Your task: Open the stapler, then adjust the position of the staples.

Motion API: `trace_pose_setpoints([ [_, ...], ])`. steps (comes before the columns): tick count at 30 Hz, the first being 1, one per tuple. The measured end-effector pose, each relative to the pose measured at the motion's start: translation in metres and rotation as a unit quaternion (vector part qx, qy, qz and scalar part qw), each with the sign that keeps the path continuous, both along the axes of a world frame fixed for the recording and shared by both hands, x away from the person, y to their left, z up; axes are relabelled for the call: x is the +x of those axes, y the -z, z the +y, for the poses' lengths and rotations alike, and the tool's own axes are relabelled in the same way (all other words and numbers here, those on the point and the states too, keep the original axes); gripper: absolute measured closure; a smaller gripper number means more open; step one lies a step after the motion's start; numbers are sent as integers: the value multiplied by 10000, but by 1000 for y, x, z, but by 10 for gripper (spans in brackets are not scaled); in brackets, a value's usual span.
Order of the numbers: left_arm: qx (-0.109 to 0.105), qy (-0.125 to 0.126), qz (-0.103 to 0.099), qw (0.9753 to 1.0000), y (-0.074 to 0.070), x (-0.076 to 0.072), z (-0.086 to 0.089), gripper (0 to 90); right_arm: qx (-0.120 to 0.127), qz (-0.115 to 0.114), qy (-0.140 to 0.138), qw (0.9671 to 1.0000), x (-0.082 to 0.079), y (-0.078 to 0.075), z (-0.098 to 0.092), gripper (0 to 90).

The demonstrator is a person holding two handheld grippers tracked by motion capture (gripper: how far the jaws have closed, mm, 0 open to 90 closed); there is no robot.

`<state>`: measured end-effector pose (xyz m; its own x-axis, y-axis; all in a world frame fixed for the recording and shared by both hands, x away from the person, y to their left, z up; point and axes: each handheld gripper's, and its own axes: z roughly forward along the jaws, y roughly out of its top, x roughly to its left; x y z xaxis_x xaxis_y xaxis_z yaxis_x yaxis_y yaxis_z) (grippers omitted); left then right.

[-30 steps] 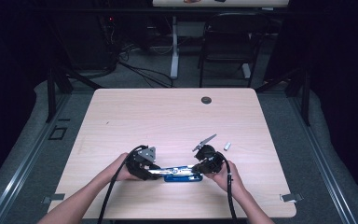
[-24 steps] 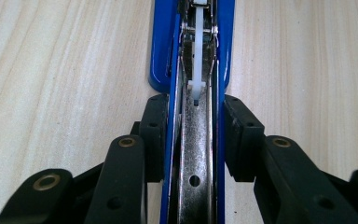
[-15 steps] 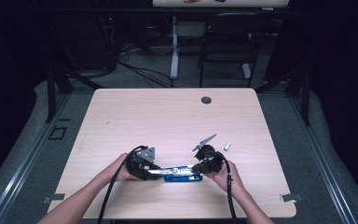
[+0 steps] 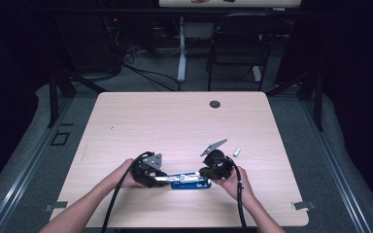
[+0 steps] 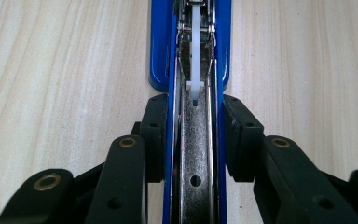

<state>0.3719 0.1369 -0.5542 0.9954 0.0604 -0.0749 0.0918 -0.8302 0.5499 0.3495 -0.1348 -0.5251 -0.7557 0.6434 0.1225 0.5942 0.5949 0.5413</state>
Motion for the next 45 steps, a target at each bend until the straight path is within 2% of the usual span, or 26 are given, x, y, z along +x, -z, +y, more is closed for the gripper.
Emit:
trace_pose_setpoints([
  [3, -24, -51, -49, 10000, 1, -1, 0, 655, -7, -45, 62, 10000, 0, -2, -3, 830],
  [6, -27, -44, -48, 10000, 1, 0, 0, 655, 11, -123, 193, 9997, 2, -6, -10, 780],
  [8, -32, -48, -41, 10000, 1, 0, 0, 655, 41, -143, 317, 9994, 3, -8, -14, 712],
  [9, -47, -53, -37, 10000, 1, 0, 0, 654, -4, -156, 417, 9990, 4, -11, -18, 642],
  [10, -47, -53, -37, 10000, 1, 0, 0, 654, -4, -156, 417, 9990, 4, -11, -18, 642],
  [11, -39, -49, -33, 10000, 1, 0, 0, 654, 15, -138, 495, 9987, 5, -12, -21, 535],
  [12, -46, -50, -37, 10000, 1, 0, 0, 654, 15, -138, 495, 9987, 5, -12, -21, 535],
  [14, -43, -43, -41, 10000, 1, 0, 0, 654, 4, -145, 619, 9980, 6, -13, -24, 459],
  [16, -43, -38, -41, 10000, 1, 0, 0, 654, -179, -178, 693, 9973, 7, -14, -28, 400],
  [17, -44, -38, -44, 10000, 1, 0, 0, 654, -145, -209, 775, 9967, 7, -13, -28, 377],
  [21, -45, -22, -47, 10000, 1, 0, 0, 654, -357, -219, 864, 9954, 10, -15, -35, 299],
  [22, -40, -18, -44, 10000, 1, 0, 0, 654, -299, -253, 955, 9947, 11, -14, -37, 276],
  [23, -41, -19, -43, 10000, 1, 0, 0, 654, -400, -235, 999, 9939, 12, -15, -40, 232],
  [30, -41, -18, -49, 10000, 1, 0, 0, 653, -392, -190, 1155, 9924, 15, -15, -48, 199],
  [32, -38, -15, -44, 10000, 1, 0, 0, 653, -450, -143, 1175, 9920, 16, -16, -51, 176],
  [33, -37, -18, -47, 10000, 1, 0, 0, 654, -377, -146, 1210, 9918, 16, -15, -51, 161],
  [34, -31, -14, -44, 10000, 1, 0, 0, 654, -468, -114, 1176, 9919, 17, -16, -53, 149],
  [37, -27, -13, -53, 10000, 1, 0, 0, 654, -453, -147, 1244, 9911, 18, -16, -59, 109],
  [39, -2, 29, -10, 10000, 0, 0, 0, 654, -455, -183, 1366, 9894, 21, -17, -67, 43],
  [41, -1, 32, -10, 10000, 0, 1, 0, 654, -427, -166, 1425, 9887, 23, -17, -70, 32],
  [45, -22, -6, -57, 10000, 1, 0, 0, 654, -247, -126, 1744, 9843, 30, -17, -86, 26],
])
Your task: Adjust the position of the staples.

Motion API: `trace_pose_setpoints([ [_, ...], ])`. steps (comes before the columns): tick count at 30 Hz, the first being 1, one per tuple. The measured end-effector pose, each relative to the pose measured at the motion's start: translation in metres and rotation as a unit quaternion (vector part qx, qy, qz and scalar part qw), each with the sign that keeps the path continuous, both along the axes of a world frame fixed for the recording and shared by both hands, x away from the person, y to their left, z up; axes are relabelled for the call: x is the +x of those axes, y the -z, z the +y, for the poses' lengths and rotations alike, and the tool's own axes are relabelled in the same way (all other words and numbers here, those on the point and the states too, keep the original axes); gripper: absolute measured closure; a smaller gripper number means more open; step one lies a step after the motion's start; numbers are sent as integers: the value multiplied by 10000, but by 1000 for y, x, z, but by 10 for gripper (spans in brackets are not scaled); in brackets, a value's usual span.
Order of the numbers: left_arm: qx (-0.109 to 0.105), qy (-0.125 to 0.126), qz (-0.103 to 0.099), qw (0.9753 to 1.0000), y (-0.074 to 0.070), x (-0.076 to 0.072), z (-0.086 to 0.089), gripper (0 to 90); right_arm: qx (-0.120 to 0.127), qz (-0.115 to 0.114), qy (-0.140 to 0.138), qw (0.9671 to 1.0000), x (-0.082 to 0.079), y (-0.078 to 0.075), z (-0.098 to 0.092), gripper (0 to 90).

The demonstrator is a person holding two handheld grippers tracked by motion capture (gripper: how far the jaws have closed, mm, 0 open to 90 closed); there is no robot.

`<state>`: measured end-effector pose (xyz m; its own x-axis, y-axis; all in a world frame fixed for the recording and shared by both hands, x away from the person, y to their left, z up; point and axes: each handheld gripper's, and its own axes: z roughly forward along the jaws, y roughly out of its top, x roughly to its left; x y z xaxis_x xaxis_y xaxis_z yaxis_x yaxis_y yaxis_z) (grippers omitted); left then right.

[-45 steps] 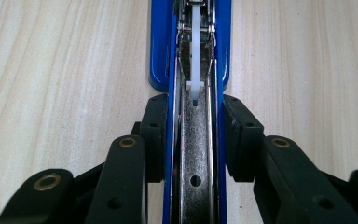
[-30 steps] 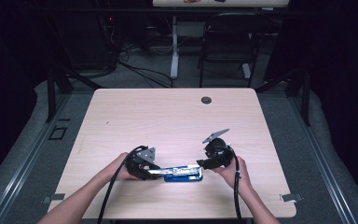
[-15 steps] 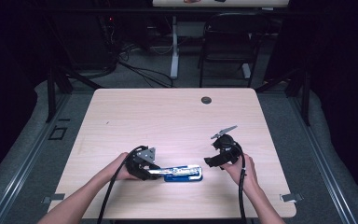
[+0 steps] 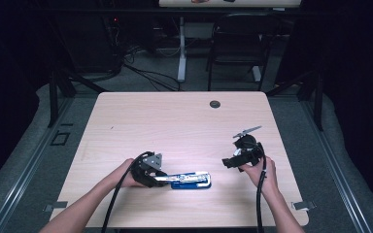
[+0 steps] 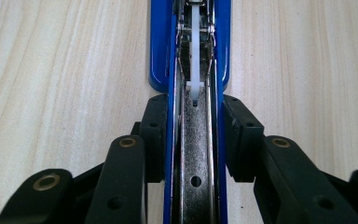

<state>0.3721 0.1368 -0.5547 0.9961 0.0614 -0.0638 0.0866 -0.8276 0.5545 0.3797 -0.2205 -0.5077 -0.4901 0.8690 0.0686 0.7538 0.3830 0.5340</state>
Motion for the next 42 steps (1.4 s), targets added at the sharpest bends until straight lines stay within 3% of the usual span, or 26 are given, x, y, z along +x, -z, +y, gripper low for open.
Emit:
trace_pose_setpoints([
  [2, -3, 5, 1, 10000, 0, 0, 0, 654, 120, -26, 180, 9998, 4, 0, -7, 36],
  [8, -11, -1, 14, 10000, 0, 0, 0, 653, 174, -67, 665, 9976, 19, 7, -20, 123],
  [16, -15, -5, 18, 10000, 0, 0, 0, 653, 80, 92, 967, 9952, 38, 27, -25, 159],
  [22, -8, 49, 45, 10000, 0, 1, 0, 653, -31, 69, 1154, 9933, 46, 35, -23, 226],
  [28, -8, 52, 36, 10000, 0, 0, 0, 654, -210, 89, 1213, 9923, 50, 40, -18, 303],
  [30, 0, 54, 29, 10000, 0, 0, 0, 654, -359, 150, 1230, 9916, 51, 41, -16, 410],
  [34, 4, 54, 28, 10000, 0, 0, 0, 654, -413, 175, 1206, 9917, 51, 42, -16, 465],
  [42, -19, -3, -35, 10000, 1, -1, 0, 654, -349, 99, 1196, 9922, 51, 43, -13, 425],
])
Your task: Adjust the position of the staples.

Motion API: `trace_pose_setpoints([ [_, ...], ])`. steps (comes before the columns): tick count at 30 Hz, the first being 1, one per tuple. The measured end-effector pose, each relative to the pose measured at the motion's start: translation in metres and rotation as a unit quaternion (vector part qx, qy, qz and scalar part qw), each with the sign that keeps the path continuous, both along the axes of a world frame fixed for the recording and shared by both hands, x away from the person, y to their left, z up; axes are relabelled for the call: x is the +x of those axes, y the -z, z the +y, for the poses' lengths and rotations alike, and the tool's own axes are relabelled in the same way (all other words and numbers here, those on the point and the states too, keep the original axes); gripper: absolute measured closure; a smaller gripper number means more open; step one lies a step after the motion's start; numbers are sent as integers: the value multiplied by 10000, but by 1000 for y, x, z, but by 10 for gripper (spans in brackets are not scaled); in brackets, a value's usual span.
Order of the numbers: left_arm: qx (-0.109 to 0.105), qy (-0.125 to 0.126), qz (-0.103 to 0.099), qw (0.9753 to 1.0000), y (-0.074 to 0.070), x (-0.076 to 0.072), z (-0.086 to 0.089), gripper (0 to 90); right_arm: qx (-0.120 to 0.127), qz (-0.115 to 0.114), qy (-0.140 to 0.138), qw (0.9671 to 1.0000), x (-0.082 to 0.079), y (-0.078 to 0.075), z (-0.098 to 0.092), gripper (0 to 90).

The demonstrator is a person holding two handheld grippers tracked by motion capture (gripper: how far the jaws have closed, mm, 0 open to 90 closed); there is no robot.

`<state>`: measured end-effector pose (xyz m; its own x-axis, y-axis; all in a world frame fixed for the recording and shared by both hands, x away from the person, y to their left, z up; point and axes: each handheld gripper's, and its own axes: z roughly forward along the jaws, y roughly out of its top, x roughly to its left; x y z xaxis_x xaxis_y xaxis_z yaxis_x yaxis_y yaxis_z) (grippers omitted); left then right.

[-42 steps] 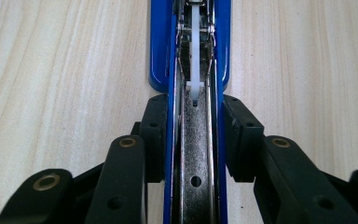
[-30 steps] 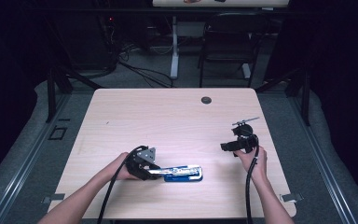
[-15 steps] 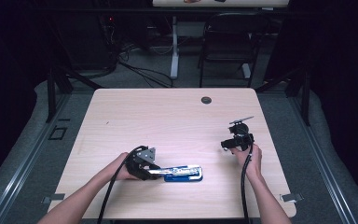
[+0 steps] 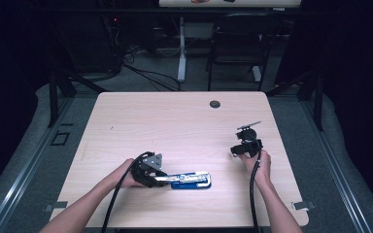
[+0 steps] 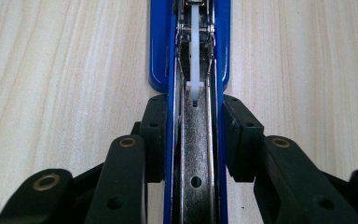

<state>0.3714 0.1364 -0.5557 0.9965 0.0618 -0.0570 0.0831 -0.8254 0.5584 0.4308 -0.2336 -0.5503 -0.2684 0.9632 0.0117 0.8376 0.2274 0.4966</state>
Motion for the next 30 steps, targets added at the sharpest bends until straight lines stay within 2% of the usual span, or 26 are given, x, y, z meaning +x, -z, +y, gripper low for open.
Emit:
trace_pose_setpoints([
  [5, 25, 18, 6, 10000, 0, 0, 0, 654, -111, 98, -9, 9999, 1, 3, 1, 451],
  [9, 5, 8, -1, 10000, 0, 0, 0, 654, -167, 136, 13, 9998, 1, 4, -1, 507],
  [11, 29, 53, 57, 10000, 0, 1, 0, 654, -209, 190, -9, 9996, 1, 3, -3, 539],
  [15, 31, 55, 57, 10000, 0, 1, 0, 654, -180, 228, -13, 9996, 1, 2, -7, 602],
  [16, 31, 54, 56, 10000, 0, 1, 0, 654, -119, 176, 20, 9998, 1, 2, -8, 615],
  [17, 31, 53, 56, 10000, 0, 1, 0, 654, -165, 242, 20, 9996, 1, 0, -9, 620],
  [19, 7, 6, 0, 10000, 0, 0, 0, 654, -150, 262, -49, 9995, 2, -2, -11, 645],
  [24, 39, 38, 63, 10000, 0, 1, 0, 654, -216, 252, -295, 9990, 4, -6, -9, 669],
  [28, 42, 32, 65, 10000, 0, 1, 0, 653, -310, 334, -404, 9981, 8, -4, -5, 674],
  [30, 14, 54, 129, 9999, 0, 2, 1, 653, -346, 374, -455, 9977, 11, -2, -3, 687],
])
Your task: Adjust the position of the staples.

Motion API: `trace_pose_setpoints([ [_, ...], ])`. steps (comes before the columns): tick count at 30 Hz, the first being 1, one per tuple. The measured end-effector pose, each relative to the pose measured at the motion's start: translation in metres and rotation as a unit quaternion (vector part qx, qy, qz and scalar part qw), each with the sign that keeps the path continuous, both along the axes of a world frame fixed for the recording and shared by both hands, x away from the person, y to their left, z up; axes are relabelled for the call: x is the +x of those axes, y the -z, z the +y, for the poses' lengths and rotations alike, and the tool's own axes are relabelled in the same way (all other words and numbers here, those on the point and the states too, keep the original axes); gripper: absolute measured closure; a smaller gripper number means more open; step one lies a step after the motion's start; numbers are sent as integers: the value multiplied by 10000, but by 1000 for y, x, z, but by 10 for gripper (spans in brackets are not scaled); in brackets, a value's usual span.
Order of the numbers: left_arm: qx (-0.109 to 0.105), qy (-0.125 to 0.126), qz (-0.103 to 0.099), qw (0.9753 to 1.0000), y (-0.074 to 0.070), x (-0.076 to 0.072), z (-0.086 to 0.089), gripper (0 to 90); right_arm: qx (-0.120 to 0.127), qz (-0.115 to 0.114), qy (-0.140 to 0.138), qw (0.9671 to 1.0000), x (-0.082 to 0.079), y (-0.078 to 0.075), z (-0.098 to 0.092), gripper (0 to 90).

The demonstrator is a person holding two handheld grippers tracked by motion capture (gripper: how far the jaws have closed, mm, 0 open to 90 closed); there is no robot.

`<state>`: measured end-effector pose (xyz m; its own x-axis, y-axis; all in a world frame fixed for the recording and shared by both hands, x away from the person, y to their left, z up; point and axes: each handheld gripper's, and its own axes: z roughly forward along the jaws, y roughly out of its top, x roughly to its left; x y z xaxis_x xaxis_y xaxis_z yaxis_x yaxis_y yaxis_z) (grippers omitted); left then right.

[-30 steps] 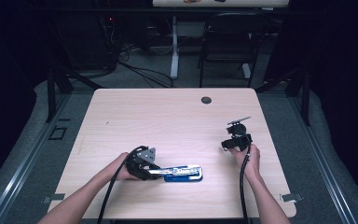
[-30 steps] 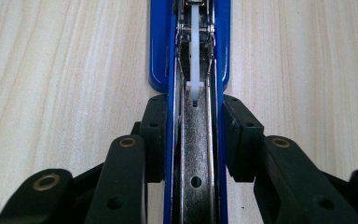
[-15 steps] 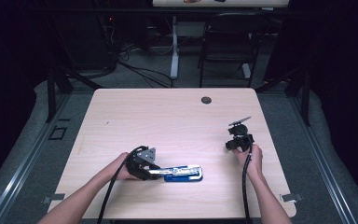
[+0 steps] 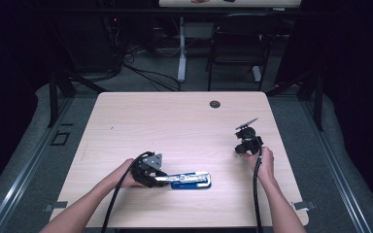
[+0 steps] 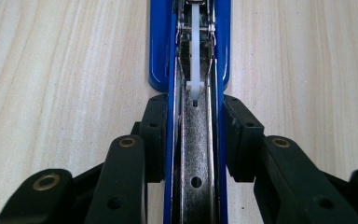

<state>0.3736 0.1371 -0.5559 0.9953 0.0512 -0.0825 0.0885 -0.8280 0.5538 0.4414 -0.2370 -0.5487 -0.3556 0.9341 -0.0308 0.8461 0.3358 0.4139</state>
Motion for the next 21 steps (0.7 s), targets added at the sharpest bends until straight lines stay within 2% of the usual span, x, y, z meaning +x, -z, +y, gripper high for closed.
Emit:
trace_pose_setpoints([
  [3, -22, -22, -8, 10000, 1, 0, 0, 653, 22, -9, -1, 10000, 1, 1, 0, 710],
  [6, -20, -19, -6, 10000, 1, 0, 0, 653, 11, 68, -81, 9999, 3, 2, 0, 779],
  [11, -18, -11, -12, 10000, 0, 0, 0, 653, -16, 90, -135, 9999, 3, 0, 1, 785],
  [15, -27, -9, -2, 10000, 1, 0, 0, 653, 49, 9, -221, 9997, -5, -10, 2, 785],
  [16, -57, -43, -29, 10000, 1, 0, 0, 653, 119, -69, -302, 9994, -11, -17, 2, 785],
  [18, -56, -47, -31, 10000, 1, 0, 0, 653, 133, -90, -343, 9993, -15, -20, 2, 785],
  [19, -33, -26, -23, 10000, 1, 0, 0, 653, 247, -173, -319, 9990, -20, -23, 3, 785],
  [20, -29, -22, -32, 10000, 1, 0, 0, 653, 250, -182, -446, 9985, -26, -29, 4, 785],
  [21, -31, -20, -36, 10000, 1, 0, 0, 653, 250, -182, -446, 9985, -26, -29, 4, 785],
])
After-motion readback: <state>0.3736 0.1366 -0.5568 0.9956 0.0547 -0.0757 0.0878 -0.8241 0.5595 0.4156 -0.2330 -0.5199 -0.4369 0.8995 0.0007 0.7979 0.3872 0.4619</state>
